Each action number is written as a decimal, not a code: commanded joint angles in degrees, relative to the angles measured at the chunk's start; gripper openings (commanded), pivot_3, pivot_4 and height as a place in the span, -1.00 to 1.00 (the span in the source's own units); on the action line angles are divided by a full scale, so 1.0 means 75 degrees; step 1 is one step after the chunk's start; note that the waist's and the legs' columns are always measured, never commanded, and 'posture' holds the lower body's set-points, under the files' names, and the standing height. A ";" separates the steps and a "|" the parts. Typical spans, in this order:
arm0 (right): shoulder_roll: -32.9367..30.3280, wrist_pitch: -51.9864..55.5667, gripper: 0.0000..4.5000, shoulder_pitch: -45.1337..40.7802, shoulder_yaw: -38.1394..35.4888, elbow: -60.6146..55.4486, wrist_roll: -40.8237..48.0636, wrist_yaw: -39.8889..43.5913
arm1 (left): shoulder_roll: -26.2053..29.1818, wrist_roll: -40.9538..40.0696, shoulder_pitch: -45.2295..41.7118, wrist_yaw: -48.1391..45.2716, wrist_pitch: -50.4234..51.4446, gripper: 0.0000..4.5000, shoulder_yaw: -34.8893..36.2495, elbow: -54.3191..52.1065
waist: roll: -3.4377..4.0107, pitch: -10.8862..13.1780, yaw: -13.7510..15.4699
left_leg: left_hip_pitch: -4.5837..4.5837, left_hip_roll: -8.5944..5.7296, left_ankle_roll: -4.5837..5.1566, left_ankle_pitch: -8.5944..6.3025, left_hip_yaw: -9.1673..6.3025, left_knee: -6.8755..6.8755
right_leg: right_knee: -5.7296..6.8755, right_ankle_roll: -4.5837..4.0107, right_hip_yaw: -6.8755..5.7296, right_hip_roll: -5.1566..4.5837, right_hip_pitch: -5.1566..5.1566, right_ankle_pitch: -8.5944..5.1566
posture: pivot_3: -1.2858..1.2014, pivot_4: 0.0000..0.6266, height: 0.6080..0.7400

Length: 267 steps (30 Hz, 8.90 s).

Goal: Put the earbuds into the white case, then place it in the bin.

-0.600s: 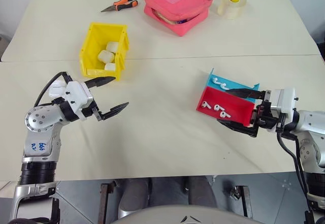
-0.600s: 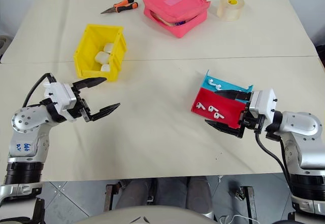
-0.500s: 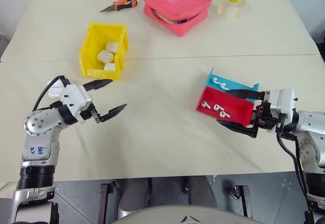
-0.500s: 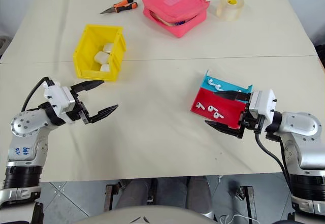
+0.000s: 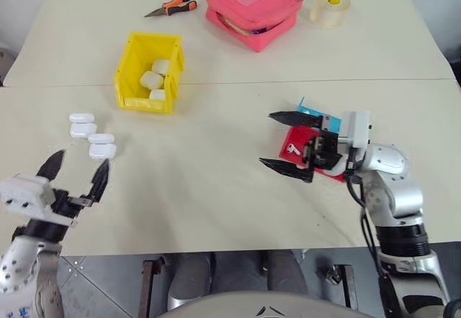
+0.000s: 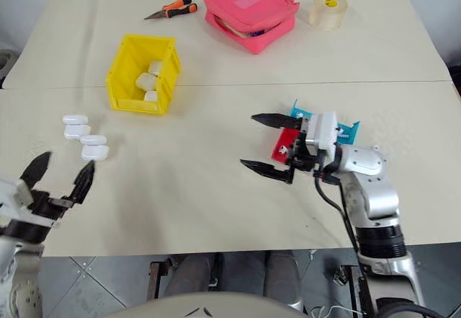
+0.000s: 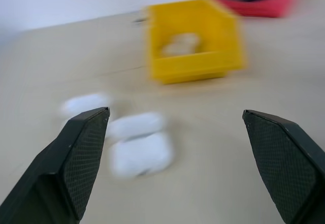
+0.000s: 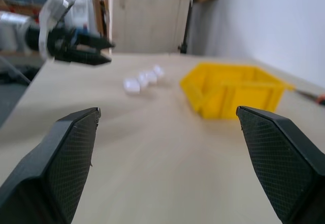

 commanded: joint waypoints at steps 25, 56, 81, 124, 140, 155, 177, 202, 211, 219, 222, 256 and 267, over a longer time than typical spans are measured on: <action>-0.1077 0.0383 1.00 0.0170 -0.0160 -0.0471 0.0201 0.0442 | 0.2755 -0.1826 -0.4531 0.3429 1.1169 0.98 0.0872 -0.0602 | -0.0003 -0.0002 -0.0120 | 0.0004 -0.0003 -0.0003 -0.0001 0.0001 -0.0007 | 0.0027 -0.0015 0.0012 0.0013 -0.0016 -0.0008 | 0.03 -0.52 1.00; -0.0799 0.0511 1.00 0.0373 0.0007 -0.1181 0.0175 -0.0351 | 0.2604 0.0101 -0.5206 0.2290 1.0450 0.98 -0.0792 0.0665 | -0.0003 -0.0002 -0.0114 | 0.0005 -0.0001 -0.0015 -0.0001 0.0007 -0.0005 | 0.0029 -0.0015 0.0019 0.0012 -0.0022 -0.0008 | 0.03 -0.52 1.00; -0.1422 0.0525 1.00 0.0416 -0.0791 -0.0981 0.0000 -0.0777 | 0.0938 -0.0796 -0.2757 -0.1735 0.3000 0.24 -0.0258 -0.0647 | -0.0005 -0.0001 -0.0032 | -0.0014 0.0004 -0.0015 -0.0003 0.0027 -0.0002 | 0.0017 -0.0014 0.0027 0.0007 -0.0040 -0.0007 | 0.03 -0.52 1.00; -0.5254 0.5716 1.00 0.1976 -0.0949 -0.3258 -0.0095 -0.2444 | -0.1449 -0.0948 -0.5425 -0.6232 -0.1283 0.24 -0.5264 0.3594 | 0.0005 -0.0007 0.0167 | -0.0015 -0.0012 0.0023 -0.0002 0.0062 0.0021 | -0.0026 0.0003 -0.0015 0.0002 0.0013 0.0009 | 0.03 -0.52 1.00; -0.5548 0.5905 -0.34 0.0447 0.0728 -0.2543 -0.1275 -0.1736 | -0.1318 -0.0907 -0.5102 -0.5733 -0.1298 0.24 -0.5352 0.3186 | 0.0005 -0.0007 0.0096 | -0.0021 -0.0015 0.0025 -0.0003 0.0061 0.0020 | -0.0029 0.0008 -0.0023 -0.0002 0.0013 0.0012 | 0.03 -0.52 1.00; -0.5436 0.5808 -0.34 0.0219 0.0681 -0.2505 -0.1447 -0.1217 | -0.1325 -0.0910 -0.5138 -0.5698 -0.1334 0.24 -0.5411 0.3176 | 0.0005 -0.0007 0.0099 | -0.0021 -0.0015 0.0025 -0.0003 0.0061 0.0020 | -0.0029 0.0008 -0.0023 -0.0002 0.0012 0.0012 | 0.03 -0.52 1.00; -0.5134 0.4790 -0.34 -0.0082 0.1235 -0.1379 -0.2418 -0.1004 | -0.1259 -0.0882 -0.5054 -0.5551 -0.1397 0.24 -0.5438 0.3064 | 0.0005 -0.0007 0.0088 | -0.0020 -0.0015 0.0024 -0.0003 0.0063 0.0020 | -0.0029 0.0008 -0.0023 -0.0002 0.0011 0.0012 | 0.03 -0.52 1.00; -0.4930 0.5112 -0.77 0.0110 0.1182 -0.1507 -0.2481 -0.1062 | -0.1178 -0.0924 -0.5062 -0.5595 -0.1388 0.24 -0.5472 0.3071 | 0.0005 -0.0007 0.0089 | -0.0018 -0.0014 0.0024 -0.0003 0.0063 0.0021 | -0.0027 0.0008 -0.0023 -0.0002 0.0013 0.0012 | 0.03 -0.52 1.00; -0.4718 0.4770 -0.77 0.1083 -0.0417 -0.2136 -0.1602 -0.0940 | -0.1039 -0.1064 -0.5192 -0.6014 -0.1190 0.24 -0.5528 0.3304 | 0.0005 -0.0007 0.0101 | -0.0021 -0.0017 0.0024 -0.0003 0.0064 0.0020 | -0.0028 0.0009 -0.0023 -0.0003 0.0013 0.0012 | 0.03 -0.52 1.00; -0.3572 0.2863 -0.77 0.1894 -0.2149 -0.2346 -0.0676 -0.0947 | -0.1120 -0.1434 -0.5637 -0.6426 -0.0915 0.24 -0.5296 0.3834 | 0.0005 -0.0007 0.0095 | -0.0014 -0.0015 0.0024 -0.0003 0.0069 0.0023 | -0.0023 0.0013 -0.0023 0.0000 0.0019 0.0015 | 0.03 -0.52 1.00; -0.2650 0.2650 -0.77 0.1865 -0.2346 -0.2850 0.0181 -0.1194 | -0.1095 -0.1415 -0.5817 -0.6567 -0.0772 0.24 -0.5305 0.4014 | 0.0005 -0.0007 0.0089 | -0.0012 -0.0013 0.0023 -0.0002 0.0068 0.0023 | -0.0021 0.0013 -0.0023 0.0002 0.0019 0.0015 | 0.03 -0.52 1.00; 0.1043 0.0885 -0.77 0.1532 -0.0113 -0.2665 0.0564 -0.3024 | -0.1153 -0.1413 -0.6356 -0.6492 -0.0263 0.24 -0.5035 0.3985 | 0.0011 -0.0013 0.0046 | -0.0007 -0.0016 0.0016 0.0002 0.0065 0.0021 | -0.0005 0.0010 -0.0018 0.0005 0.0012 0.0013 | 0.03 -0.52 1.00; 0.0743 0.1178 -0.77 0.1541 0.0048 -0.2584 0.0559 -0.2941 | -0.1417 -0.1417 -0.6431 -0.6402 -0.0428 0.24 -0.4985 0.4096 | 0.0012 -0.0012 0.0049 | -0.0007 -0.0016 0.0016 0.0002 0.0065 0.0021 | -0.0005 0.0009 -0.0018 0.0005 0.0012 0.0013 | 0.03 -0.52 1.00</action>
